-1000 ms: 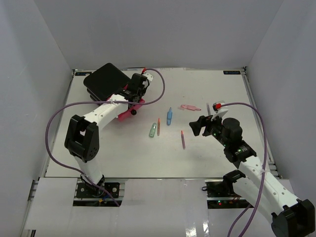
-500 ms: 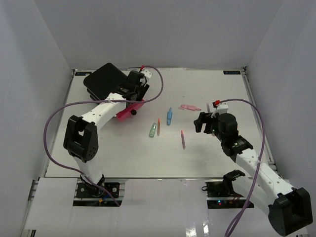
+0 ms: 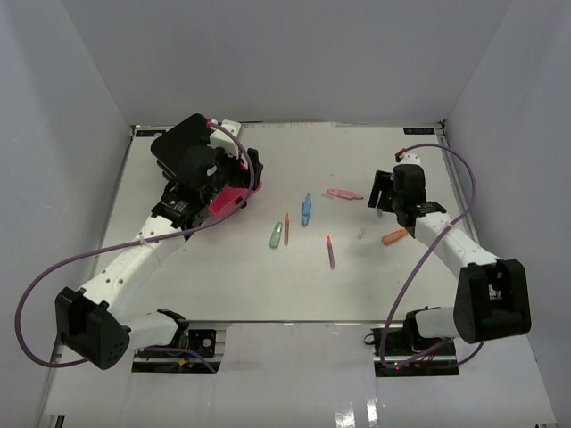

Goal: Sort the stationery into containers
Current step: Place the pen in the drawer, then pick up the pen from the center of the board.

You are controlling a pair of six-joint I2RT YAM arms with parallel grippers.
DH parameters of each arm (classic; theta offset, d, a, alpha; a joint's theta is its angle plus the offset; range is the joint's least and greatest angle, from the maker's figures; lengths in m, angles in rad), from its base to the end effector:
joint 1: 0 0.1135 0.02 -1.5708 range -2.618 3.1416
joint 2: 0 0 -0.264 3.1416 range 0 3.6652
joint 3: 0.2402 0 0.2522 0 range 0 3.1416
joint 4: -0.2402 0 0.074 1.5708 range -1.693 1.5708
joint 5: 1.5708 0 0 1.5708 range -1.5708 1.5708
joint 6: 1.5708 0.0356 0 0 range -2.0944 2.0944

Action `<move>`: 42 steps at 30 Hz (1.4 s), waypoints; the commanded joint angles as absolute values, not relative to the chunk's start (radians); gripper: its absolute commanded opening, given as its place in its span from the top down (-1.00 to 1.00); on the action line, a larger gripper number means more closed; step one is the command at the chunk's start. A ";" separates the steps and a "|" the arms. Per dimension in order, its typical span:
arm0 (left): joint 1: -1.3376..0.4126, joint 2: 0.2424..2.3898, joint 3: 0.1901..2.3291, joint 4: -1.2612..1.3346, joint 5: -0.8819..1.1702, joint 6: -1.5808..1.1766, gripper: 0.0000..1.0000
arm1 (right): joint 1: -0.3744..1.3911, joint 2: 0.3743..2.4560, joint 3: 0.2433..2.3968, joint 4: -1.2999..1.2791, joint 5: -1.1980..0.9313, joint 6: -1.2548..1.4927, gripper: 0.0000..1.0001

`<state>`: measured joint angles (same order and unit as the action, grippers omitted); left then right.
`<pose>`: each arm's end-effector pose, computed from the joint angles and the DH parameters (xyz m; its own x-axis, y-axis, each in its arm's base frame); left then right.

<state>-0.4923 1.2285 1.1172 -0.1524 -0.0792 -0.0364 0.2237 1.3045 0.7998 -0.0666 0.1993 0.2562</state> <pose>0.2544 -0.1333 0.3661 -0.2442 0.0898 -0.9655 0.3952 0.9185 -0.0145 0.2800 0.0565 0.2434 -0.5240 0.1355 -0.8409 0.0804 0.9907 0.1096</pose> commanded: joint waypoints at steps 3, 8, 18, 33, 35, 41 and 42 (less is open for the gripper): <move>-0.491 1.193 1.034 -0.041 -0.034 -0.130 -0.96 | 0.167 1.454 0.913 -0.094 0.210 0.221 -0.33; -0.491 1.197 1.039 -0.054 -0.043 -0.132 -0.96 | 0.160 1.596 0.975 -0.127 0.218 0.190 -0.22; -0.491 1.181 1.029 -0.048 -0.057 -0.117 -0.96 | 0.152 1.744 1.046 -0.150 0.204 0.172 -0.11; -0.491 1.186 1.057 -0.081 -0.005 -0.142 -0.96 | 0.140 1.704 1.014 -0.184 0.210 0.140 0.67; -0.491 1.189 1.071 -0.077 0.072 -0.185 -0.96 | 0.144 1.640 1.003 -0.199 0.201 0.140 0.70; -0.497 1.239 1.074 -0.017 0.280 -0.461 -0.96 | 0.207 1.378 0.894 -0.160 0.056 0.155 0.73; -0.503 1.252 1.071 -0.009 0.294 -0.495 -0.96 | 0.228 1.346 0.858 -0.147 0.035 0.164 0.72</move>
<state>-0.4934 1.2274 1.0393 -0.0578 0.1558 -0.3294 0.1802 1.4628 0.9115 -0.1856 0.1322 0.1497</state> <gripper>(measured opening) 0.979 0.187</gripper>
